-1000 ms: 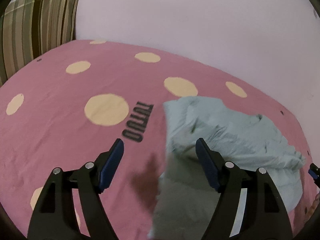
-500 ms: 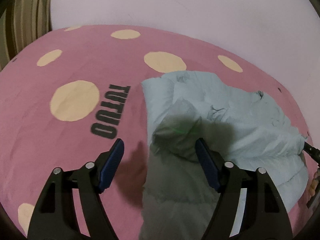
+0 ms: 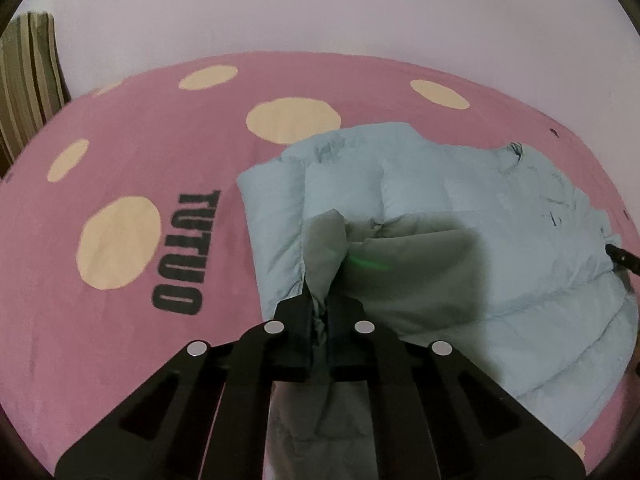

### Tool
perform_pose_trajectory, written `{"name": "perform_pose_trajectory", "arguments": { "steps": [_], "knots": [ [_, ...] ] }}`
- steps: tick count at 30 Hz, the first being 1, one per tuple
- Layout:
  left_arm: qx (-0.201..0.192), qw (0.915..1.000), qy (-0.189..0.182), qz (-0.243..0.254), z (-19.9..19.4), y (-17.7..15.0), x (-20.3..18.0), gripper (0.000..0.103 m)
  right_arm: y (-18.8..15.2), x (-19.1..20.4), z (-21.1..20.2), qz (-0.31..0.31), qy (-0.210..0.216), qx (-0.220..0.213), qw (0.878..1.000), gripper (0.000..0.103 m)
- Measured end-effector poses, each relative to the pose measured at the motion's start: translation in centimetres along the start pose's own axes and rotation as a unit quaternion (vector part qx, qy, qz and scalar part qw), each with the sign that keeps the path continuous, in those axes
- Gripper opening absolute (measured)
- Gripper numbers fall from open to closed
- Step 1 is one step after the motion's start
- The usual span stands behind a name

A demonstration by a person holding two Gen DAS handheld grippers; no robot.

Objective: Fold large clothes

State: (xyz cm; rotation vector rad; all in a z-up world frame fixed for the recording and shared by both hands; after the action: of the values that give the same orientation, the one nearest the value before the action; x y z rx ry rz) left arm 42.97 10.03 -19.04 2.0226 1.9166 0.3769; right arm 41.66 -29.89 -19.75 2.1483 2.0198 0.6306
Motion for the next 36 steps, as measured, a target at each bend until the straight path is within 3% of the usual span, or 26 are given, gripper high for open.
{"name": "perform_pose_trajectory", "arguments": {
  "steps": [3,11,18,28,36],
  "knots": [
    [-0.015,0.9999,0.006,-0.004,-1.3,-0.3,0.1,0.004,-0.5,0.1,-1.4,0.001,0.001,-0.018,1.0,0.011],
    [-0.072,0.9974,0.004,-0.004,-6.7,-0.6,-0.3,0.003,-1.4,0.9,-6.9,-0.004,0.004,-0.082,0.997,0.008],
    [-0.098,0.995,0.018,-0.004,-8.4,2.8,-0.7,0.003,1.6,1.6,-9.4,-0.01,-0.01,-0.123,0.992,0.008],
    [-0.091,0.9928,0.074,-0.024,-4.2,10.7,-0.9,0.003,9.6,1.7,-5.8,0.006,-0.03,-0.125,0.992,0.007],
    [-0.046,0.9918,0.116,-0.027,3.2,12.8,-1.0,0.003,12.0,0.3,1.6,0.026,-0.048,-0.075,0.996,0.007]
  ]
}}
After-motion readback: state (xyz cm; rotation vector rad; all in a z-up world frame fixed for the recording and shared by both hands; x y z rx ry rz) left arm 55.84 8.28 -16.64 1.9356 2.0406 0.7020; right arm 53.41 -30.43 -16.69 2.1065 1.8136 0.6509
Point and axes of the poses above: each gripper's, at about its wrist camera, not at the fingertips, and z roughly the way its jaws point, x to its left, y to its top, the point moved 5 cm from there along z, roughly the way its jaws point, and after that the axes turned 13 degrees about x, right-handed, at the moved point
